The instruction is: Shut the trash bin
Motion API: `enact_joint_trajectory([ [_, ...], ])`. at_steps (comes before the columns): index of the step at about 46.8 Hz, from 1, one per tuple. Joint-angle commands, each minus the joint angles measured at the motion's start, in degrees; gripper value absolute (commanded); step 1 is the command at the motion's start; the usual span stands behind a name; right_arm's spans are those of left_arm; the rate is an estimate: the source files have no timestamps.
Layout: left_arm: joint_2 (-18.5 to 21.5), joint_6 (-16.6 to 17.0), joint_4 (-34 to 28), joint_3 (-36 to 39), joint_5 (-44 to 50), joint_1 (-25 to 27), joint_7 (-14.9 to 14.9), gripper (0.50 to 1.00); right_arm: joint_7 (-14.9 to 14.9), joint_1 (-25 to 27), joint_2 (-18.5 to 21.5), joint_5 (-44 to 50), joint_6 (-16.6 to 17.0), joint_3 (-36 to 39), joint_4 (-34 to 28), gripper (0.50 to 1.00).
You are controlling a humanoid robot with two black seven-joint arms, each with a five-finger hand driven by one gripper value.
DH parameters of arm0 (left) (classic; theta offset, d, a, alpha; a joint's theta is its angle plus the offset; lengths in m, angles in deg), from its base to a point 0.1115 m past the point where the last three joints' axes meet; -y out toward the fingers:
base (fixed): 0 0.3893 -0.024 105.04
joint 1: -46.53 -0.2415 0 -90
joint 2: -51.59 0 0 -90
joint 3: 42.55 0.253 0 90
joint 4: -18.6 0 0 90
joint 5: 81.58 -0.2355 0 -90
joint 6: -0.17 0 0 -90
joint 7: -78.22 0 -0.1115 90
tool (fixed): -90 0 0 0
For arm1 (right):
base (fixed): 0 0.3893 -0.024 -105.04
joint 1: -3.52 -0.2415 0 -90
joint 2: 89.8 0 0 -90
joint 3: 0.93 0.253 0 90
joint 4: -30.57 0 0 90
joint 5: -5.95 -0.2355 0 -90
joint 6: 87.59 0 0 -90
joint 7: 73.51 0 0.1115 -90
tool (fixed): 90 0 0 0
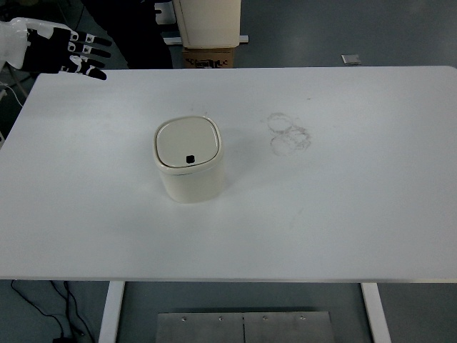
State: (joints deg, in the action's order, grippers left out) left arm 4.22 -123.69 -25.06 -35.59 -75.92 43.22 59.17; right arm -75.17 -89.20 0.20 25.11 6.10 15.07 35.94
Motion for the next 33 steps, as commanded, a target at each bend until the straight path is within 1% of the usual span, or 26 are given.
enact_joint_trajectory([
  [1,1.14,1.95,1.2,-5.02,-0.03,-3.8,2.34,1.0,-0.01,0.0,0.0,0.0,0.0,-0.01,0.0,0.991],
  [6,2.45,5.38,2.08,-11.26,-0.12,-9.33,5.06,1.0,-0.01,0.0,0.0,0.0,0.0,-0.01,0.0,0.991],
  [10,2.54,6.96,2.79,-16.18,-0.47,-13.9,8.22,1.0,0.08,0.0,0.0,0.0,0.0,-0.01,0.0,0.991],
  [14,2.46,7.93,4.1,-21.19,-0.56,-18.47,11.74,1.0,0.08,0.0,0.0,0.0,0.0,-0.01,0.0,0.991],
  [18,2.19,8.11,5.25,-26.2,-0.47,-22.87,14.91,1.0,-0.01,0.0,0.0,0.0,0.0,-0.01,0.0,0.991],
  [22,1.84,8.11,5.95,-31.21,-0.38,-27.18,17.19,1.0,-0.01,0.0,0.0,0.0,0.0,-0.01,0.0,0.991],
  [26,1.4,8.11,6.65,-36.13,-0.29,-31.57,18.51,1.0,0.08,0.0,0.0,0.0,0.0,-0.01,0.0,0.991],
  [29,1.23,8.11,7.27,-39.91,-0.12,-34.65,18.69,1.0,-0.01,0.0,0.0,0.0,0.0,-0.01,0.0,0.991],
  [33,-1.49,8.11,8.32,-44.48,-0.12,-37.9,18.69,1.0,-0.01,0.0,0.0,0.0,0.0,-0.01,0.0,0.991],
])
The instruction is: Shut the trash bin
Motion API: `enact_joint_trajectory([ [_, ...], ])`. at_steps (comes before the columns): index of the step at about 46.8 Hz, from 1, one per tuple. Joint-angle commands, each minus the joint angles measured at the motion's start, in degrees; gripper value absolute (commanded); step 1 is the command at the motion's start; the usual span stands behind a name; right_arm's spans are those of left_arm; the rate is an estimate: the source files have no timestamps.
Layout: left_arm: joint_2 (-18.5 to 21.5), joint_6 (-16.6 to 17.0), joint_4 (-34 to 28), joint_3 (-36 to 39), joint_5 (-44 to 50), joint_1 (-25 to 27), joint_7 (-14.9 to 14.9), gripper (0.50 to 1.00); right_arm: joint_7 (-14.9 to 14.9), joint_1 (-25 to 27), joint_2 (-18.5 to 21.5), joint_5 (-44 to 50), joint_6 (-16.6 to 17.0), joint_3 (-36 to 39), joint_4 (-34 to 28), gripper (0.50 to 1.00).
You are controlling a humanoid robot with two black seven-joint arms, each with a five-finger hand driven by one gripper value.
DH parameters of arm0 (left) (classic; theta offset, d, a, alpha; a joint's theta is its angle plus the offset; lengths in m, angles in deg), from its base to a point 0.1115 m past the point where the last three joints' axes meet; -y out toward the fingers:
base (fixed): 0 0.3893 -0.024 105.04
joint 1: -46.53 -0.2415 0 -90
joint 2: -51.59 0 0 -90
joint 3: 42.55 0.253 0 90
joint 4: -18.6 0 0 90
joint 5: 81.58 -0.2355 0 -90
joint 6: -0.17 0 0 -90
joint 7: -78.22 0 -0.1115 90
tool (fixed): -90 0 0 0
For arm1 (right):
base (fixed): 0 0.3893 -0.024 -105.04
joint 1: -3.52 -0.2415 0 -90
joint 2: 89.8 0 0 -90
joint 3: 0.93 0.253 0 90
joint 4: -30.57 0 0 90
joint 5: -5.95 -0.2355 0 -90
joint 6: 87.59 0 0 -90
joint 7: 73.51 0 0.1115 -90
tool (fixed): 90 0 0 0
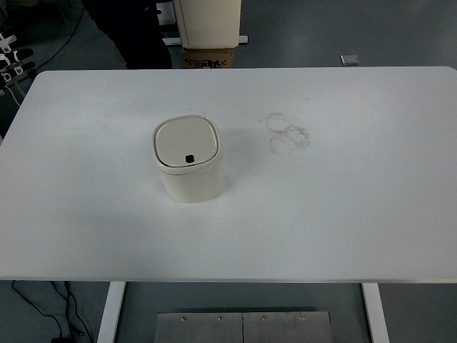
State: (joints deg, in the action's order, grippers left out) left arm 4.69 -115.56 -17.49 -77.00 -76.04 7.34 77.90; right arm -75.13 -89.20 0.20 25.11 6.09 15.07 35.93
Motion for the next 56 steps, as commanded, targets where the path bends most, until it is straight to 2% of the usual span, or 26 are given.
enact_joint_trajectory([
  [1,-2.66,-0.02,1.2,-4.12,0.0,-2.64,-0.03,1.0,0.04,0.0,0.0,0.0,0.0,-0.01,0.0,0.991],
  [9,-6.7,-0.29,4.27,-10.63,0.18,-6.51,0.14,1.0,-0.05,0.0,0.0,0.0,0.0,-0.01,0.0,0.991],
  [18,-11.54,-0.81,10.86,-13.19,2.63,-6.86,0.23,1.0,-0.05,0.0,0.0,0.0,0.0,-0.01,0.0,0.991],
  [24,-11.9,-1.69,13.59,-13.1,8.78,-7.56,0.14,1.0,0.04,0.0,0.0,0.0,0.0,-0.01,0.0,0.991],
  [33,-12.78,-6.35,15.96,-13.1,13.62,-10.11,0.23,1.0,0.04,0.0,0.0,0.0,0.0,-0.01,0.0,0.991],
  [49,-13.57,-6.7,17.11,-13.19,19.51,-14.15,0.23,1.0,0.04,0.0,0.0,0.0,0.0,-0.01,0.0,0.991],
  [56,-13.39,-6.62,17.11,-13.19,20.21,-14.33,0.23,1.0,-0.05,0.0,0.0,0.0,0.0,-0.01,0.0,0.991],
])
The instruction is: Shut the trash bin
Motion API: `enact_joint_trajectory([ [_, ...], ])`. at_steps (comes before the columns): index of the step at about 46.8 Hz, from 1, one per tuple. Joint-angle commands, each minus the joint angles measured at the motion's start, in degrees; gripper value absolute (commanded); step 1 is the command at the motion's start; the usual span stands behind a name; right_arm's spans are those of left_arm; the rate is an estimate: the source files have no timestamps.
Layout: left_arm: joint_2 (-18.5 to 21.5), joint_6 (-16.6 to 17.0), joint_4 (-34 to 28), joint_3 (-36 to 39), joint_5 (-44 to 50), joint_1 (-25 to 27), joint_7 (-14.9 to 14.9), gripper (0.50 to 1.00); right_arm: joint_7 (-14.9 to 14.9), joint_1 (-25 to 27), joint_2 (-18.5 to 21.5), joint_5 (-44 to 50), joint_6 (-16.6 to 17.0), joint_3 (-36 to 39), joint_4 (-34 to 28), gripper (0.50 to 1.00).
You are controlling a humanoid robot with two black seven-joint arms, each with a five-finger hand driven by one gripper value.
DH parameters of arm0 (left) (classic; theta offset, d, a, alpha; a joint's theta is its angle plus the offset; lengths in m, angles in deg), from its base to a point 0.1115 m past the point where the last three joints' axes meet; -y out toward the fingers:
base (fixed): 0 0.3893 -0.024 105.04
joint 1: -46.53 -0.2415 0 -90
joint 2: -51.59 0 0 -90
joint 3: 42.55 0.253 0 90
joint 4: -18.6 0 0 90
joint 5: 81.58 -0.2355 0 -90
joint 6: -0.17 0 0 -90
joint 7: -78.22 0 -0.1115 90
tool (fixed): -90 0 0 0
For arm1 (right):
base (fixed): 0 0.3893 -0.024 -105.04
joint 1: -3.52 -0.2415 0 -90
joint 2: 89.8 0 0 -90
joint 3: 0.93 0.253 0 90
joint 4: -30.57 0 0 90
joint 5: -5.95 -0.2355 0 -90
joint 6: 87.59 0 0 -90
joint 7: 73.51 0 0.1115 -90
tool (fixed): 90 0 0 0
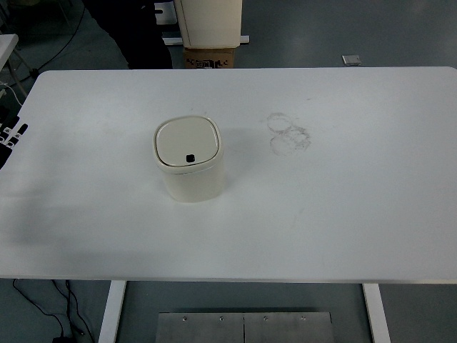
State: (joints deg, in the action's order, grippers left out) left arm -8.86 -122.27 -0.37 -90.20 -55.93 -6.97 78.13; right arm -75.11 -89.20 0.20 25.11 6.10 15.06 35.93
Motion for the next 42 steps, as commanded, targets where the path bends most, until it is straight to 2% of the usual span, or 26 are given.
enact_joint_trajectory([
  [1,0.15,0.1,-0.01,0.01,0.1,-0.02,0.0,1.0,0.01,0.0,0.0,0.0,0.0,0.0,0.0,0.991],
  [24,0.07,0.45,-0.01,-0.26,-0.07,-0.38,0.09,1.0,0.01,0.08,0.0,0.0,0.0,-0.09,0.18,0.991],
  [32,0.07,0.45,-0.01,-0.17,-0.6,-0.29,3.6,1.0,0.01,0.0,0.0,0.0,0.0,0.0,0.18,0.991],
  [42,0.07,0.45,-0.01,-0.08,-0.78,-0.2,3.87,1.0,0.01,0.0,0.0,-0.09,0.0,0.0,0.17,0.991],
])
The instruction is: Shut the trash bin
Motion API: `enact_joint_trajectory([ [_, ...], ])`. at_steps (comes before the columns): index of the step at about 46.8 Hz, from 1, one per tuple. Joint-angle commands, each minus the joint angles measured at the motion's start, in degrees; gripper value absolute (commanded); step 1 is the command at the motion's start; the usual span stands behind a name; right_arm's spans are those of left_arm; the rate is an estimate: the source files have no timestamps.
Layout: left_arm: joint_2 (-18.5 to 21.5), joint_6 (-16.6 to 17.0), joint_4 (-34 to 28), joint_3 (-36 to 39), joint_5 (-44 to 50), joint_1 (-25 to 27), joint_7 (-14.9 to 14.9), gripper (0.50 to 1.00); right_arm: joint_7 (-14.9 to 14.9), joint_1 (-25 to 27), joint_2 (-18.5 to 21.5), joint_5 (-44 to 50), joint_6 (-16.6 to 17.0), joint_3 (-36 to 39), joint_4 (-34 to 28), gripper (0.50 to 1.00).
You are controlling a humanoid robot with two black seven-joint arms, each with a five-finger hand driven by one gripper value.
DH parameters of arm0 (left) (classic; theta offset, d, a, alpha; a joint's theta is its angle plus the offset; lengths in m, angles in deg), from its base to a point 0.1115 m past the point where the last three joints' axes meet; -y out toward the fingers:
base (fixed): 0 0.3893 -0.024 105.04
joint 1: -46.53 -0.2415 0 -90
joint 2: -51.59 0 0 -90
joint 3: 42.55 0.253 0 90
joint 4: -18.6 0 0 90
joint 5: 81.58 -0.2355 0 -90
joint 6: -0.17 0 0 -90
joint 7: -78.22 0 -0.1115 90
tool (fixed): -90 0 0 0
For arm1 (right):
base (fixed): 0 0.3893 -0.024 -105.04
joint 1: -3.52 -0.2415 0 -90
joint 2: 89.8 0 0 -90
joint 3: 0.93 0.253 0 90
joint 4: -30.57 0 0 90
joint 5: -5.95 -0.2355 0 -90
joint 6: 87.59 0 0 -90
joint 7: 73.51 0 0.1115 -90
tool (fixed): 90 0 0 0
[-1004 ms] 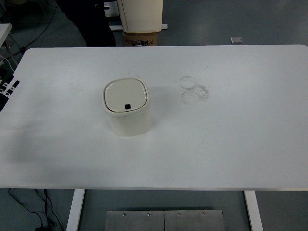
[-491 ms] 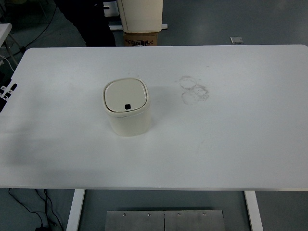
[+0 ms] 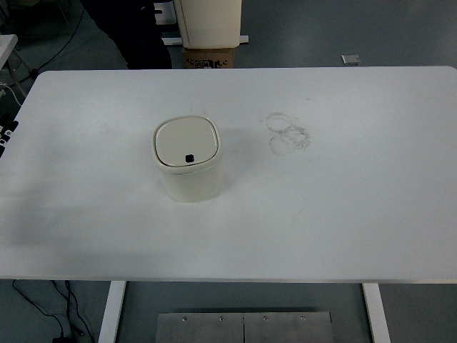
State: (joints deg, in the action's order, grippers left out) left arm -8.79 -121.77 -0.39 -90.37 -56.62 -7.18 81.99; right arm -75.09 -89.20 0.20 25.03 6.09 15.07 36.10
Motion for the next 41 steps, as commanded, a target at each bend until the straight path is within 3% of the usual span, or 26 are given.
enact_joint_trajectory([
  [1,0.0,0.03,0.0,0.09,-0.09,0.01,0.01,1.0,-0.09,0.0,0.0,-0.01,0.0,0.0,-0.08,0.991],
  [41,-0.96,0.91,0.0,0.44,-4.04,1.33,-0.08,1.0,0.0,-0.26,0.0,-0.01,0.0,0.0,0.01,0.991],
])
